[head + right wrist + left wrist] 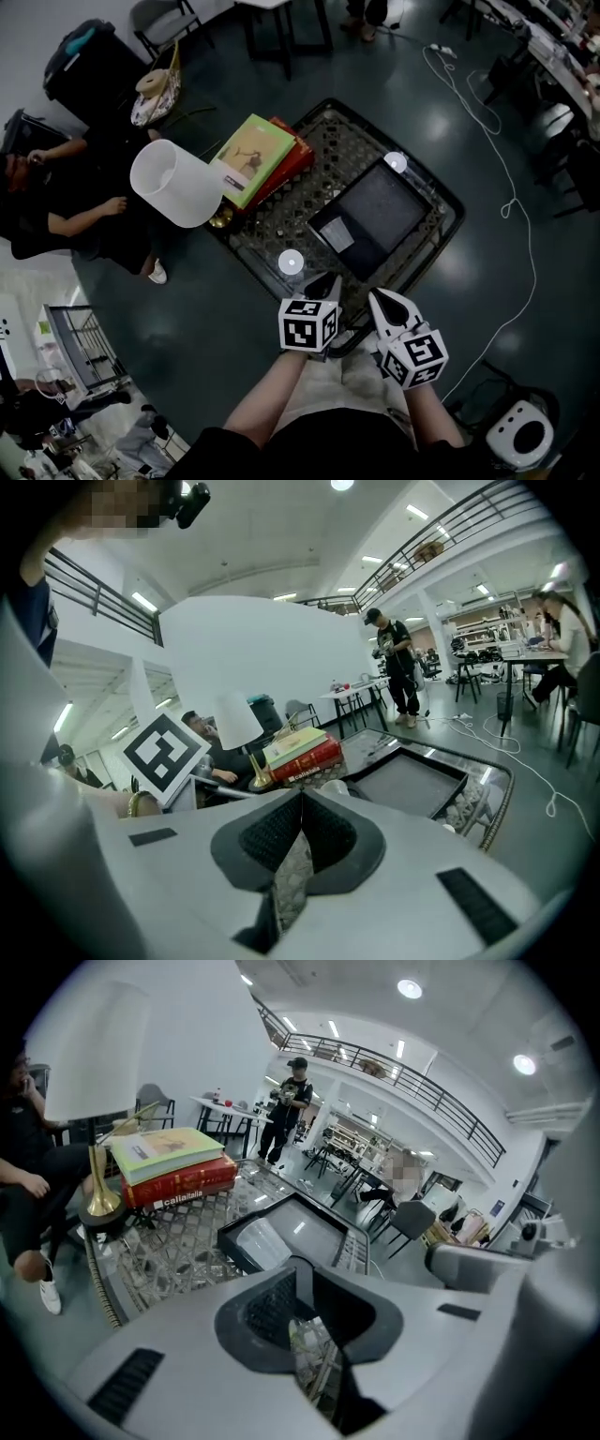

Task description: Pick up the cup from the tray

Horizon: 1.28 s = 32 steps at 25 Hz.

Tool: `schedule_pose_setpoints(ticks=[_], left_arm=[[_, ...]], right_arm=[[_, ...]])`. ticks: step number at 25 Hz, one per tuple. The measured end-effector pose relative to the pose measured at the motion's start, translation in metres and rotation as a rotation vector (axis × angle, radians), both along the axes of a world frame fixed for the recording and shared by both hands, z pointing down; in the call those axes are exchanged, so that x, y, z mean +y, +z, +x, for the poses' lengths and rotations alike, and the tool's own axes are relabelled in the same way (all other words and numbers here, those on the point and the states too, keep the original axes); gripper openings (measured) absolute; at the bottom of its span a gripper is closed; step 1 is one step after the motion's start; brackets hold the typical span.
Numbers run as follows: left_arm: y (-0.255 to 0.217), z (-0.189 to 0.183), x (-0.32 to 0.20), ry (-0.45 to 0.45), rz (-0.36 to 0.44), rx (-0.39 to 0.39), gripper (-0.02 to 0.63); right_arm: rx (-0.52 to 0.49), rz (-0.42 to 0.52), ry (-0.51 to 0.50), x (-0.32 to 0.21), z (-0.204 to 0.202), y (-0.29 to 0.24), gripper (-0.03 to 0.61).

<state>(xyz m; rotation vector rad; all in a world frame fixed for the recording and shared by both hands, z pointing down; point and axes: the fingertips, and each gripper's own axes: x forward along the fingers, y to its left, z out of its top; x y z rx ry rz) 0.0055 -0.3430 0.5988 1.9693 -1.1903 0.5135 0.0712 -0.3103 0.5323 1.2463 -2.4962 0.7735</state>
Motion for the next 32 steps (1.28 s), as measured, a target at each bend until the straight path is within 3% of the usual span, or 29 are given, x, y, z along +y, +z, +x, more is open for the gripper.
schedule_pose_setpoints(ticks=[18,25,32], left_arm=[[0.083,0.007,-0.084,-0.108,-0.236,0.084,0.273],[0.108,0.003,-0.102,-0.185,-0.319,0.048,0.279],[0.107,0.007,-0.105,-0.122,-0.299,0.008,0.247]], right_arm=[[0.014,-0.111,0.013,-0.025,-0.009,0.042,0.012],[0.015,-0.138,0.017,-0.023,-0.012,0.053,0.012],[0.016,-0.143,0.022,-0.02,-0.013,0.053,0.012]])
